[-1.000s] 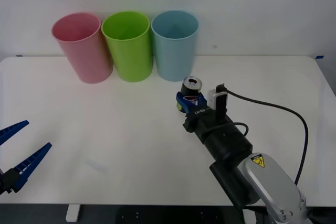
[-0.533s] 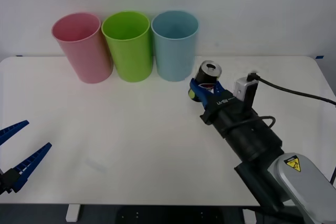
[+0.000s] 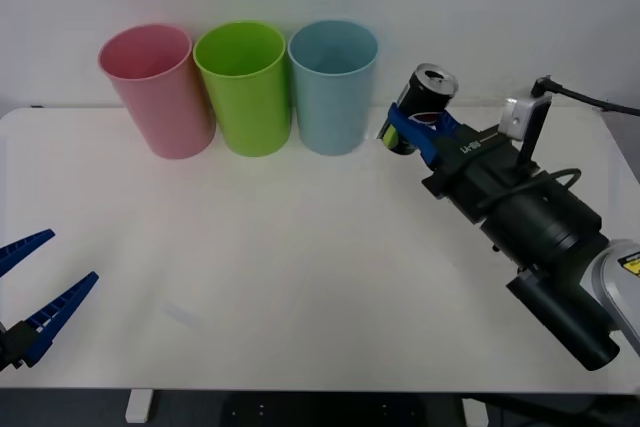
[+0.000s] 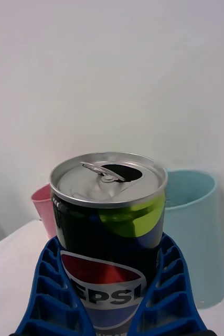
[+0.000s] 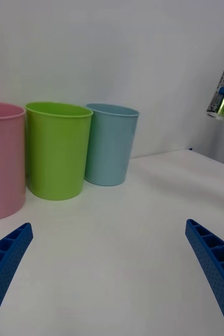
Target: Grasp the object on the table and drop it into the matching bin: aluminum can to the light blue bin, PET bottle to the pink bin.
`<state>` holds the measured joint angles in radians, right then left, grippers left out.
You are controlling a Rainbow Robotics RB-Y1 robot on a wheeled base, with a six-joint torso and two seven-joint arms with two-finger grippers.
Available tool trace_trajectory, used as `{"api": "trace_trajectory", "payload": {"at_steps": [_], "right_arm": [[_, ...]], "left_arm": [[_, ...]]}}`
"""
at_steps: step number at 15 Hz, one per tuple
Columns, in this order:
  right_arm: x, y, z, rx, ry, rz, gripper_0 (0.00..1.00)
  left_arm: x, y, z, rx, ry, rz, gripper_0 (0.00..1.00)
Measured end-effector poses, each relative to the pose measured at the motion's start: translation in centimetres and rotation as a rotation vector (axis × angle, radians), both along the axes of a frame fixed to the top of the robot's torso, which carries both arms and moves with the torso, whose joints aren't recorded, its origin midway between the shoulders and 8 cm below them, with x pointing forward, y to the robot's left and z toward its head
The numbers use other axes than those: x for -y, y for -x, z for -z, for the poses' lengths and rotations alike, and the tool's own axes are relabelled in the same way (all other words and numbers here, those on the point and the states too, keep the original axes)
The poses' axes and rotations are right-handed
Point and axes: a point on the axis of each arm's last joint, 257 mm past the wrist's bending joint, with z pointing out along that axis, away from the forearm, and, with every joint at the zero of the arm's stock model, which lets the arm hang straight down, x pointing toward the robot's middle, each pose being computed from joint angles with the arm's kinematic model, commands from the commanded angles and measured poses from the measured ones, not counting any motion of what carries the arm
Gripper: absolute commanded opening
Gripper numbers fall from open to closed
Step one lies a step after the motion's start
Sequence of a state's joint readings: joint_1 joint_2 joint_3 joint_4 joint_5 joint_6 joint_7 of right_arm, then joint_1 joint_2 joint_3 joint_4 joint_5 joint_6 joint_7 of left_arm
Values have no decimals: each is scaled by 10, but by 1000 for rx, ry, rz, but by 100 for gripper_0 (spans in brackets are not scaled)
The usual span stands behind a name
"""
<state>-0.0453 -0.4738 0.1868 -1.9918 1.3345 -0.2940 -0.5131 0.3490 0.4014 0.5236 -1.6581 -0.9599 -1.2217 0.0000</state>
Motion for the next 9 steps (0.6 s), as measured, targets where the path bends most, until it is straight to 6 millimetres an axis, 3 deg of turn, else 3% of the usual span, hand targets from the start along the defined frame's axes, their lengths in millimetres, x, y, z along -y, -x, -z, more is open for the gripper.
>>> {"api": "trace_trajectory", "payload": {"at_steps": [4, 9], "right_arm": [[15, -26, -23, 2, 14, -37, 0], [17, -92, -44, -1, 9, -7, 0]], "left_arm": [[0, 0, 0, 0, 0, 0, 100], [0, 0, 0, 0, 0, 0, 100]]}}
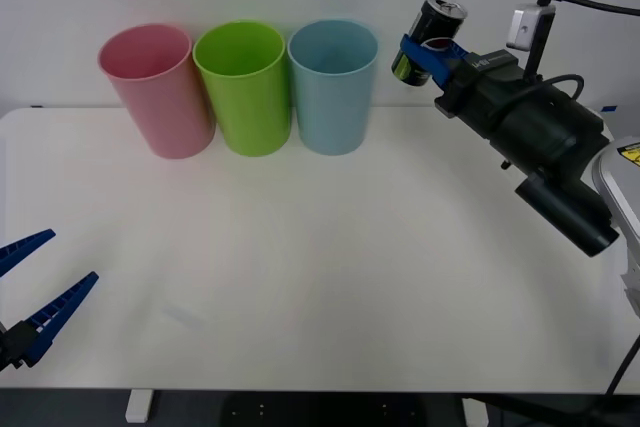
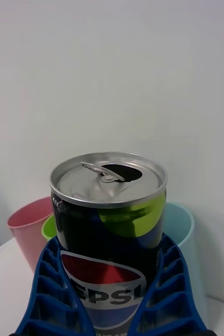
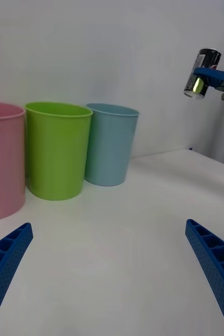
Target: Grasp the object on the table and drop it into the matching bin: aluminum can to the light blue bin, PET bottle to the pink bin.
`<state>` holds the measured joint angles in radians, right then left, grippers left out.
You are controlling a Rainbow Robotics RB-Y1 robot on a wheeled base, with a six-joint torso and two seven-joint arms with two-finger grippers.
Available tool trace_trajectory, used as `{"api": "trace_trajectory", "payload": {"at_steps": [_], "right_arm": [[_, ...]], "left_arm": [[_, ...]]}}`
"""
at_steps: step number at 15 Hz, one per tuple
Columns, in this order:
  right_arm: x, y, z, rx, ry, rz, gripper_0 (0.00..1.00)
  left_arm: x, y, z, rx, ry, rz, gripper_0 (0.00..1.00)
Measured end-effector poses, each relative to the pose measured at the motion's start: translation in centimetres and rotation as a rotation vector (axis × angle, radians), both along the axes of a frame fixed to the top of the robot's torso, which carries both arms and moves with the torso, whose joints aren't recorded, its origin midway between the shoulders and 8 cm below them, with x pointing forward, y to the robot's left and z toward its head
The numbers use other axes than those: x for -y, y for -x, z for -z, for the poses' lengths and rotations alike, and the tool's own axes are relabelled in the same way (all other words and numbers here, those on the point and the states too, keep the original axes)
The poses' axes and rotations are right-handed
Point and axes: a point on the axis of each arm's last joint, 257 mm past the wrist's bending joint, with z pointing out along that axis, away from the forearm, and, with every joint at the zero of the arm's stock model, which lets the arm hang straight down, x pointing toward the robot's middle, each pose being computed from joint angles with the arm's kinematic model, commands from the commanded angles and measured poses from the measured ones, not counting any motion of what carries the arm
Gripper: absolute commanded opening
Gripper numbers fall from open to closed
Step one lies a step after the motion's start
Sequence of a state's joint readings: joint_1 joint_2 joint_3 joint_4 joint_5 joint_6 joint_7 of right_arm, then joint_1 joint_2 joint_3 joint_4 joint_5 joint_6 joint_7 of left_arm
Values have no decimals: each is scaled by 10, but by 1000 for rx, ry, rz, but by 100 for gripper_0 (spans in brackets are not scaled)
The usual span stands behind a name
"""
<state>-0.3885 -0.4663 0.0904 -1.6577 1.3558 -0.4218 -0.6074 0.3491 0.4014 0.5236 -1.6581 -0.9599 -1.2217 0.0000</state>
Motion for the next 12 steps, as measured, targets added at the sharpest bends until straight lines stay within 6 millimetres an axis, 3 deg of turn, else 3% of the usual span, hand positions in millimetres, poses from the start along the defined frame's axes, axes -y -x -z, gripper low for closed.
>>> {"api": "trace_trajectory", "payload": {"at_steps": [4, 12], "right_arm": [[-21, -48, -14, -10, -19, 26, 0], [-64, -112, -22, -57, -45, 106, 0]], "left_arm": [[0, 0, 0, 0, 0, 0, 100], [0, 0, 0, 0, 0, 0, 100]]}}
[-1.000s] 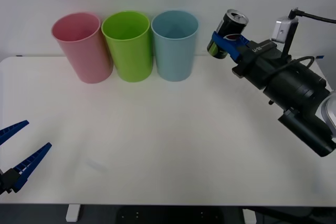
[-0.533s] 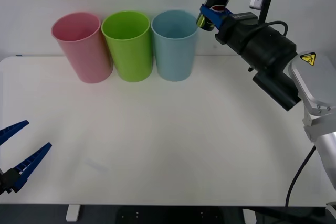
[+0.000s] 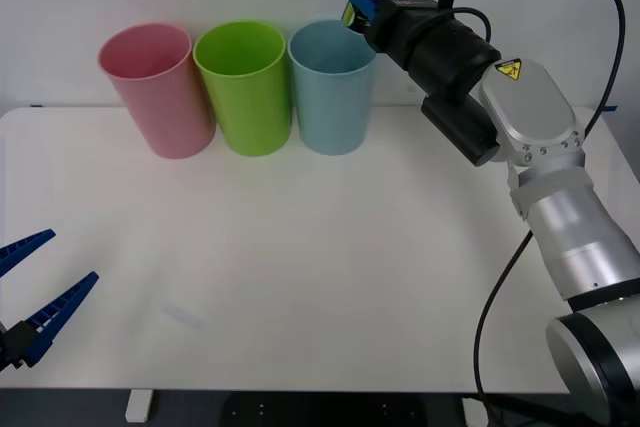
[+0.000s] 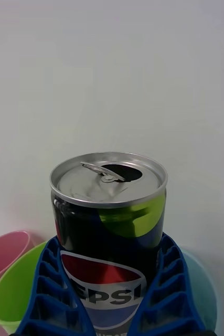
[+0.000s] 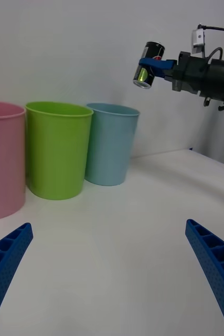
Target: Grasp the object on the table and drop it into the matching bin: aluminum can to the light blue bin, PET bottle to the pink bin.
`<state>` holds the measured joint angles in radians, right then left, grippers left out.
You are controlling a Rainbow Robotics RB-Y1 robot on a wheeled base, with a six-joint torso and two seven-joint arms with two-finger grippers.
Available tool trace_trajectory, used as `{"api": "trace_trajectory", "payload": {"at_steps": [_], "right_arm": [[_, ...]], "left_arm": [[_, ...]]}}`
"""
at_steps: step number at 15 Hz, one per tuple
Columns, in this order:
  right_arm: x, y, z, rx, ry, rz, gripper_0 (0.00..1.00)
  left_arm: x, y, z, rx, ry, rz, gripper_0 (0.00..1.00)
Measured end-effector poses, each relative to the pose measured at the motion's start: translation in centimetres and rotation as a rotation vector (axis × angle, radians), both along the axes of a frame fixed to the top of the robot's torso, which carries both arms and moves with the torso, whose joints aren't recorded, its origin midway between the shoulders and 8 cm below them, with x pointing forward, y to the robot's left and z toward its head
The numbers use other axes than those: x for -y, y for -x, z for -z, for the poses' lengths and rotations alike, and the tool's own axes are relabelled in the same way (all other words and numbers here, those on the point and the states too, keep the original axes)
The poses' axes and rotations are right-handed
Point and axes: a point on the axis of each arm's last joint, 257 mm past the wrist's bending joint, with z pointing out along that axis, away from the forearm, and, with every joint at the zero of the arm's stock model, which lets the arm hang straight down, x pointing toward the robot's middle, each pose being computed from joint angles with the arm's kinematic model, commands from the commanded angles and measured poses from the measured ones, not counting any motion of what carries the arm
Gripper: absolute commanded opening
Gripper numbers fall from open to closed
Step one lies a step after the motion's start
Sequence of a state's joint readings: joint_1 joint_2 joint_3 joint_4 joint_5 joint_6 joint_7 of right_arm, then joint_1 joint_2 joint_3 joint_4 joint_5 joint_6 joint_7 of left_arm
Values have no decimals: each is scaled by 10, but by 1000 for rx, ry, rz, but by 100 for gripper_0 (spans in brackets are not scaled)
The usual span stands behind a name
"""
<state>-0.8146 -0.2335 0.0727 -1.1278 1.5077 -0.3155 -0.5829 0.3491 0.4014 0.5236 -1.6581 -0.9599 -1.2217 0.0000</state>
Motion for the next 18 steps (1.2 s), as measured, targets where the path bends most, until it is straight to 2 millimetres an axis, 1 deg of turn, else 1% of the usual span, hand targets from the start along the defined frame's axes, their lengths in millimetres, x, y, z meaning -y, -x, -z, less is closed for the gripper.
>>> {"api": "trace_trajectory", "payload": {"at_steps": [4, 7, 9, 12, 17, 18], "right_arm": [[-13, -26, 3, -35, 7, 49, 0], [-25, -38, 10, -48, 49, 77, 0], [-33, -41, 16, -55, 70, 84, 0], [-42, -40, 18, -51, 90, 80, 0], [-42, -40, 18, -35, 115, 89, 0], [-41, -41, 17, -31, 119, 96, 38]], "left_arm": [[0, 0, 0, 0, 0, 0, 100], [0, 0, 0, 0, 0, 0, 100], [0, 0, 0, 0, 0, 0, 100], [0, 0, 0, 0, 0, 0, 100], [0, 0, 0, 0, 0, 0, 100], [0, 0, 0, 0, 0, 0, 100]]}}
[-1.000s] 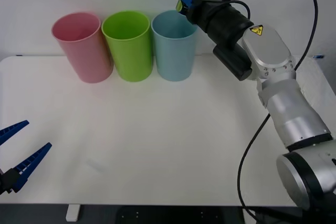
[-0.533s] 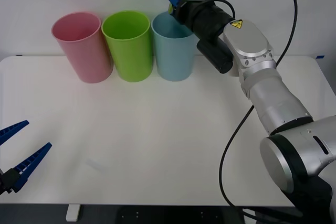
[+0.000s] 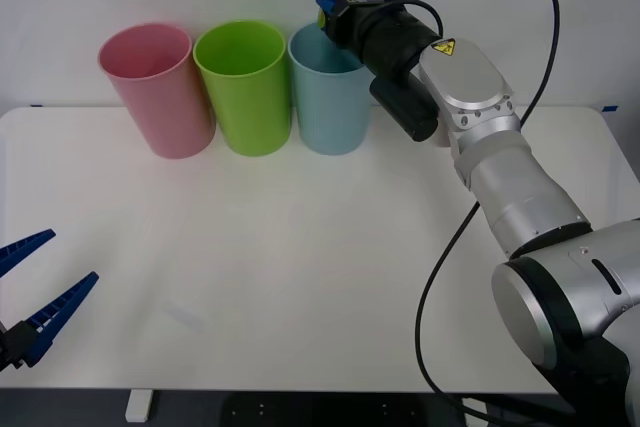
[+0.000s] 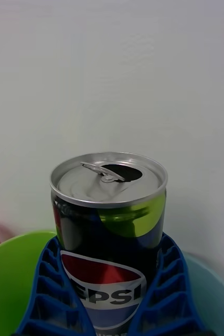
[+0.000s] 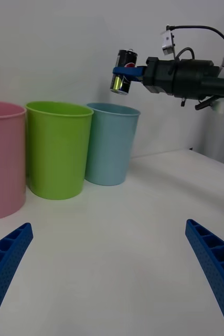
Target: Grasp the object on the table and drop it into the matching bin: aluminum can to the light blue bin, PET bottle to the pink bin.
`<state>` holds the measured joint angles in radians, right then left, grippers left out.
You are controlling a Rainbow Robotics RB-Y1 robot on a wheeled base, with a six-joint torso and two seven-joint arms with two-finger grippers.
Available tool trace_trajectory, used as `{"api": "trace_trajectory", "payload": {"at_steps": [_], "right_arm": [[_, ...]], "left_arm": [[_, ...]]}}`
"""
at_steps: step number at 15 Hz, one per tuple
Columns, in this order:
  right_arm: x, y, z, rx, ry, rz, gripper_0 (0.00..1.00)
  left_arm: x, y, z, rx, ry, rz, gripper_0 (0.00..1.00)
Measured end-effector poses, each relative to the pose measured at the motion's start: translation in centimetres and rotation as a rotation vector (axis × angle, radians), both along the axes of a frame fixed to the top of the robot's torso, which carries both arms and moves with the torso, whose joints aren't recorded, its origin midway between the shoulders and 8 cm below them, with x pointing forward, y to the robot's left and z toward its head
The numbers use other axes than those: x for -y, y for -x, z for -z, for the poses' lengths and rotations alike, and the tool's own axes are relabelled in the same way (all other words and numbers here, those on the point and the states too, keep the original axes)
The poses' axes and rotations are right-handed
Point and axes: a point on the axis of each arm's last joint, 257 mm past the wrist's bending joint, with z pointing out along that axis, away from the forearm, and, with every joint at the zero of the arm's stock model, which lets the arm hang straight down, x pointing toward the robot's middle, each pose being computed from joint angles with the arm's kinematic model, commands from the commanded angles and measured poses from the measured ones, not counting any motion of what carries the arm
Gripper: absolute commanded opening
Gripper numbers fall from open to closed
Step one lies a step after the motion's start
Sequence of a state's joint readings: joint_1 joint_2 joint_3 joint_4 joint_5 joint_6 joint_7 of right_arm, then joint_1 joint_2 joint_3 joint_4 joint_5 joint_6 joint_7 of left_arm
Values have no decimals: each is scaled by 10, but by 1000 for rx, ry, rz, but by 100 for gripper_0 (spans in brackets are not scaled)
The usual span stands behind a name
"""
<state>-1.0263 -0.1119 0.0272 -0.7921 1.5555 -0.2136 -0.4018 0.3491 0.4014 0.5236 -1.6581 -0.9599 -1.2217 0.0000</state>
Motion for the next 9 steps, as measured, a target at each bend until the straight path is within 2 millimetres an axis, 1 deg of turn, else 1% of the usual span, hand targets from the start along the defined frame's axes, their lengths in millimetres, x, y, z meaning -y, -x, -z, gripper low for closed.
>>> {"api": "trace_trajectory", "payload": {"at_steps": [1, 2, 9], "right_arm": [[2, -1, 0, 4, 4, 9, 90], [3, -2, -1, 8, 7, 16, 100], [5, -2, 1, 19, 33, 25, 100]], "left_arm": [[0, 0, 0, 0, 0, 0, 100], [0, 0, 0, 0, 0, 0, 100], [0, 0, 0, 0, 0, 0, 100]]}}
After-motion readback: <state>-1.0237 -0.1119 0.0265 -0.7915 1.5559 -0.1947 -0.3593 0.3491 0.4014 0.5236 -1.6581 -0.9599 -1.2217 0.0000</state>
